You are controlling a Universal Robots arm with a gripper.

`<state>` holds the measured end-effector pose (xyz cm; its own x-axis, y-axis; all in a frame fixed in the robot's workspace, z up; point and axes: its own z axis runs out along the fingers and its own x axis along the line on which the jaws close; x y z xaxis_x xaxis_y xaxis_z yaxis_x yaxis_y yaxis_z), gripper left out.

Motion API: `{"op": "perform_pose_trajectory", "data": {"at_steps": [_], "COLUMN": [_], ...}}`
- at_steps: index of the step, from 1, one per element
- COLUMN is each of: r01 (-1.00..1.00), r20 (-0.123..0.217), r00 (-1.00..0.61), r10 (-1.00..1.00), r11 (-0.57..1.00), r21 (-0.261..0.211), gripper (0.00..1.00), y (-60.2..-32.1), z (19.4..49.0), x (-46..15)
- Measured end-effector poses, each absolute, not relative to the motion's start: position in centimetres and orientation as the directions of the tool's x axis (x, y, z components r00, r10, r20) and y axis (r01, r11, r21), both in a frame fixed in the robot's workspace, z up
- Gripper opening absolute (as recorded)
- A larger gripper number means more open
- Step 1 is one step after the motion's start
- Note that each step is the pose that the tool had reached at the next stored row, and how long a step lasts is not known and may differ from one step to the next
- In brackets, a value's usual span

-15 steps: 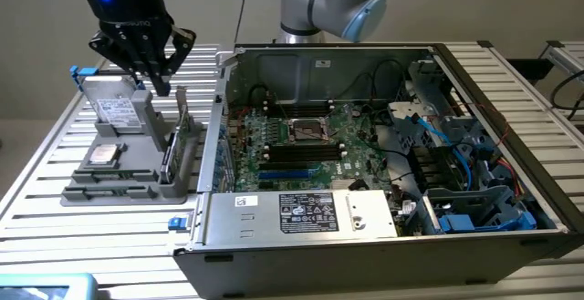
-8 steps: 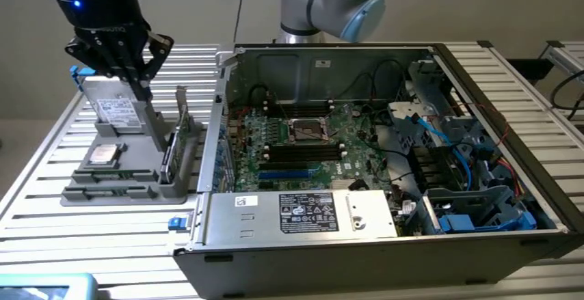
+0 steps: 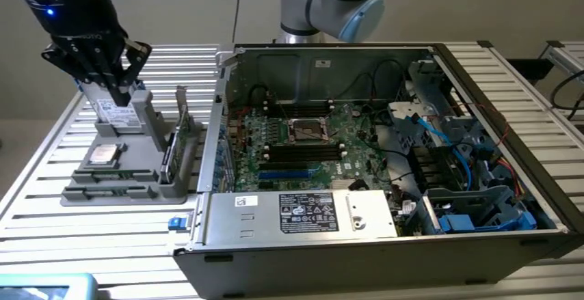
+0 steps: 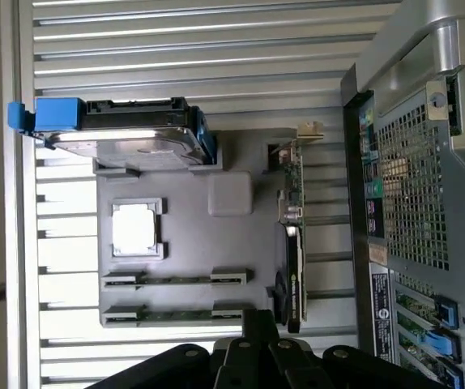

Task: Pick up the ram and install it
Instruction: 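Reach for the ram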

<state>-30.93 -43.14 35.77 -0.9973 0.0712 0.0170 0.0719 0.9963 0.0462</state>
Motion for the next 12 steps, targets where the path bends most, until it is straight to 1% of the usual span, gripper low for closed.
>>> {"op": "perform_pose_trajectory", "data": {"at_steps": [12], "r01": [0.072], "r20": [0.024], "r00": [-0.997], "r10": [0.071], "r11": [0.996], "r21": [0.046], "gripper": [0.11], "y": [-43.3], "z": [35.0], "x": [-35.1]}}
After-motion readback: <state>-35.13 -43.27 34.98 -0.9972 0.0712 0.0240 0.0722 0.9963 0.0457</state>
